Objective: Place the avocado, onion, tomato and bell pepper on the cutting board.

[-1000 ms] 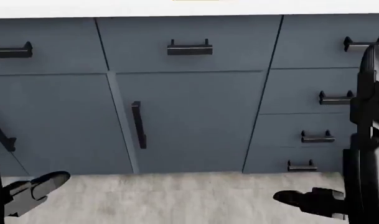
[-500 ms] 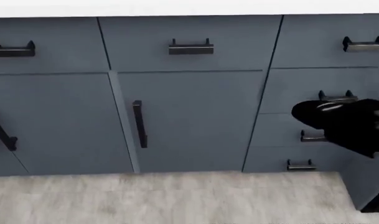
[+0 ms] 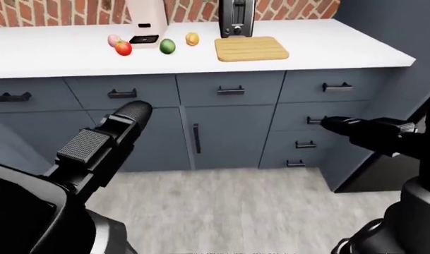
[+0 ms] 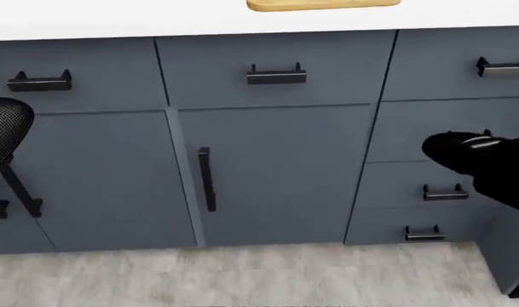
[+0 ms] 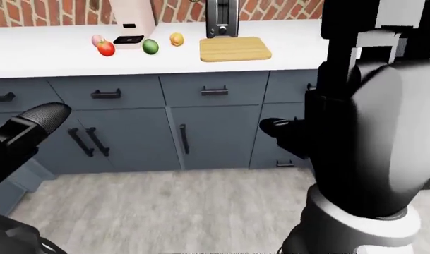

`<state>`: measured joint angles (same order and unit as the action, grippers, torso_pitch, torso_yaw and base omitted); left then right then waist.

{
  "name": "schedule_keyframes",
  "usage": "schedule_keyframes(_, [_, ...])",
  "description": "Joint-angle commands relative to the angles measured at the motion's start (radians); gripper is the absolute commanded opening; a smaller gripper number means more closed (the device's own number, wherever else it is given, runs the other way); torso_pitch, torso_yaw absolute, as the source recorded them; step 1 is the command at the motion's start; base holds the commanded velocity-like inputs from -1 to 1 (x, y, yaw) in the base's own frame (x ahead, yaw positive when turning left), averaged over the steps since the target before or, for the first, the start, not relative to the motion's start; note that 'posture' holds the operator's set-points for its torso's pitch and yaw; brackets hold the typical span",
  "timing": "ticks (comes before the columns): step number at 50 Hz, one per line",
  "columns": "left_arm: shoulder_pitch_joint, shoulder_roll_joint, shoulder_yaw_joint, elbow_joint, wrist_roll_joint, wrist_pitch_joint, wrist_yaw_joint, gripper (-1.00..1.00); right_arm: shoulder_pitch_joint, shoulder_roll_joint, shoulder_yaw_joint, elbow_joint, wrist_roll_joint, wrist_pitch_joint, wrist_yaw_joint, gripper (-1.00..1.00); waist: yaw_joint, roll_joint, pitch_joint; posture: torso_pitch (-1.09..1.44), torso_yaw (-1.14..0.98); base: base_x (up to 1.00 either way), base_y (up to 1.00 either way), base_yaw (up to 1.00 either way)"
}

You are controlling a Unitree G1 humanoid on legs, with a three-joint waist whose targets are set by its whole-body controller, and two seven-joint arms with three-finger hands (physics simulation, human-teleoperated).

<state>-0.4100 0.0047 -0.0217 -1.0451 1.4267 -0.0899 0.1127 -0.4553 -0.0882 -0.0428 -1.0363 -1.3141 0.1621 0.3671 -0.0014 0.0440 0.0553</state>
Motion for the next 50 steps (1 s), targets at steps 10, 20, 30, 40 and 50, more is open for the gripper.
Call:
schedule_keyframes(10, [-0.034, 0.005, 0.011, -0.002, -0.009, 0.016, -0.008, 1.0, -0.018, -0.007, -0.012, -0.007, -0.01, 0.007, -0.017, 1.0, -0.012, -0.057, -0.017, 0.0, 0.0, 0.0, 0.2, 0.0])
schedule_keyframes(20, [-0.026, 0.003, 0.004, -0.002, -0.006, 0.012, -0.005, 1.0, -0.015, -0.004, -0.01, -0.008, -0.015, -0.002, -0.02, 1.0, 0.002, -0.066, -0.013, 0.0, 0.0, 0.0, 0.2, 0.0])
schedule_keyframes(30, [-0.027, 0.001, 0.003, -0.002, -0.003, 0.006, -0.007, 1.0, -0.009, -0.002, -0.012, -0.011, -0.013, -0.012, -0.037, 1.0, -0.005, -0.008, -0.015, 0.0, 0.0, 0.0, 0.23, 0.0])
schedule_keyframes(40, [-0.03, -0.002, 0.008, -0.002, -0.004, 0.002, -0.009, 1.0, -0.029, 0.006, -0.031, -0.011, 0.003, -0.017, -0.029, 1.0, -0.009, -0.094, -0.024, 0.0, 0.0, 0.0, 0.24, 0.0])
schedule_keyframes(50, [-0.035, -0.001, 0.014, -0.002, -0.006, 0.002, -0.011, 1.0, -0.027, 0.01, -0.032, -0.011, -0.001, -0.024, -0.031, 1.0, 0.001, 0.016, -0.02, 0.0, 0.0, 0.0, 0.24, 0.0])
